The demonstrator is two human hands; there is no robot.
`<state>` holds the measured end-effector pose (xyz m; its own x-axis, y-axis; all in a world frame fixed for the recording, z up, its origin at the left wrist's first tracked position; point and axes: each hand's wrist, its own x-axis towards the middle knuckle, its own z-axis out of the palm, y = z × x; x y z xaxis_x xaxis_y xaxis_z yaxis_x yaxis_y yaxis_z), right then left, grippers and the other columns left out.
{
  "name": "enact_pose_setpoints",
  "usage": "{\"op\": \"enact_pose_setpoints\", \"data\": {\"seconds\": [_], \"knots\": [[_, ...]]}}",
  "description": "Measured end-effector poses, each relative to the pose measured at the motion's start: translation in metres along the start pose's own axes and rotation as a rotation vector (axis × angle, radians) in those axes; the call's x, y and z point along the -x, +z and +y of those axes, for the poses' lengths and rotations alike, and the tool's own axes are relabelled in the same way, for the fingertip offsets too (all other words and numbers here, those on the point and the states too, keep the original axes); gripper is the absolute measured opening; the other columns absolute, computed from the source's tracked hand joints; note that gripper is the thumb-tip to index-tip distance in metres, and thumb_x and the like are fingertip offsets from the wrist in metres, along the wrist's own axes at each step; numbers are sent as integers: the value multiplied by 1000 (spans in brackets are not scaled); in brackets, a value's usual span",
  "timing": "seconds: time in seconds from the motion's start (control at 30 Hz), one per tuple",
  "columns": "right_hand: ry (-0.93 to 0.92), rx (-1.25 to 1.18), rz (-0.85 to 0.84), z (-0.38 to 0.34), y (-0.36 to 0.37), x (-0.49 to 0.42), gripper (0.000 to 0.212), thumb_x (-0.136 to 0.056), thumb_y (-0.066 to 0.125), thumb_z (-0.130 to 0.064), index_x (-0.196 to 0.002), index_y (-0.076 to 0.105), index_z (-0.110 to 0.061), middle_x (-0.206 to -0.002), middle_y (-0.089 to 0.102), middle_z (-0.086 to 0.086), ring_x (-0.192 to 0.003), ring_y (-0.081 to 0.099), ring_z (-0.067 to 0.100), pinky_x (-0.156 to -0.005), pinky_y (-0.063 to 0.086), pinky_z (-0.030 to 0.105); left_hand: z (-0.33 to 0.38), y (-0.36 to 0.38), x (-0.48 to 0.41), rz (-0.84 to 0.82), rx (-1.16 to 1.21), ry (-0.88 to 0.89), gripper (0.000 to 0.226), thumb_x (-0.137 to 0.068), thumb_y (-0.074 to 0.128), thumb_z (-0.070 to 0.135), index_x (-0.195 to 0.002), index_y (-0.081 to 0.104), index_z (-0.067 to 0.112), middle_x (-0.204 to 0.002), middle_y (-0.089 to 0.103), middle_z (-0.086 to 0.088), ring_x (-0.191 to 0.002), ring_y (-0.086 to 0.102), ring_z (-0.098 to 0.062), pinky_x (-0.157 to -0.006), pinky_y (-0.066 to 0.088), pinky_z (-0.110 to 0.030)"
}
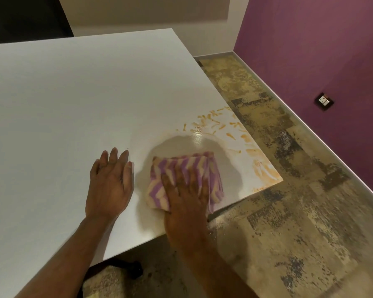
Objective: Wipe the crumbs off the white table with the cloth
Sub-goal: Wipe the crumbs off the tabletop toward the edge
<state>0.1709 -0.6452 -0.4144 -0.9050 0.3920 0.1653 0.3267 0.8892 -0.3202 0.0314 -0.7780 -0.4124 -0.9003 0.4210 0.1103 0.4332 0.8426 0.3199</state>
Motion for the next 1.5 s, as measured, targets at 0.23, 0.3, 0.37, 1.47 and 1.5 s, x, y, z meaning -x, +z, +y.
{"op": "enact_pose_setpoints", "data": {"seconds": [0.23,0.3,0.37,1.47,1.5], "knots": [[-120,56,-44,48,-13,45,97,-73,76,-19,-159,33,-30,-171,20,-2,-160,7,32,-126,5,52,29,11,27,-39,39,-5,67,-107,6,49,-153,42,17,-162,38,-16,-154,26,-35,-126,21,-51],[-58,63,7,67,-22,42,105,-67,80,-9,-158,33,-30,-169,25,-2,-158,15,34,-125,9,53,35,15,34,-47,31,-4,66,-106,7,48,-155,41,18,-164,34,-15,-156,23,-33,-127,19,-50],[45,39,31,82,-32,32,104,-70,76,0,-159,31,-31,-169,22,-4,-159,11,34,-126,9,57,39,17,38,-55,20,-2,66,-106,8,48,-156,39,18,-166,30,-13,-157,19,-31,-128,16,-49],[335,65,8,136,-62,-2,75,-84,64,-23,-155,41,-33,-168,29,2,-157,14,35,-124,6,67,50,14,39,-107,-87,4,65,-107,10,46,-157,37,15,-165,32,-18,-156,23,-36,-127,19,-52],[375,72,19,142,-64,-10,74,-84,65,-17,-154,43,-31,-166,33,5,-156,16,36,-123,8,67,50,14,39,-108,-90,4,65,-107,10,45,-156,38,15,-164,32,-19,-155,24,-36,-127,20,-52]]}}
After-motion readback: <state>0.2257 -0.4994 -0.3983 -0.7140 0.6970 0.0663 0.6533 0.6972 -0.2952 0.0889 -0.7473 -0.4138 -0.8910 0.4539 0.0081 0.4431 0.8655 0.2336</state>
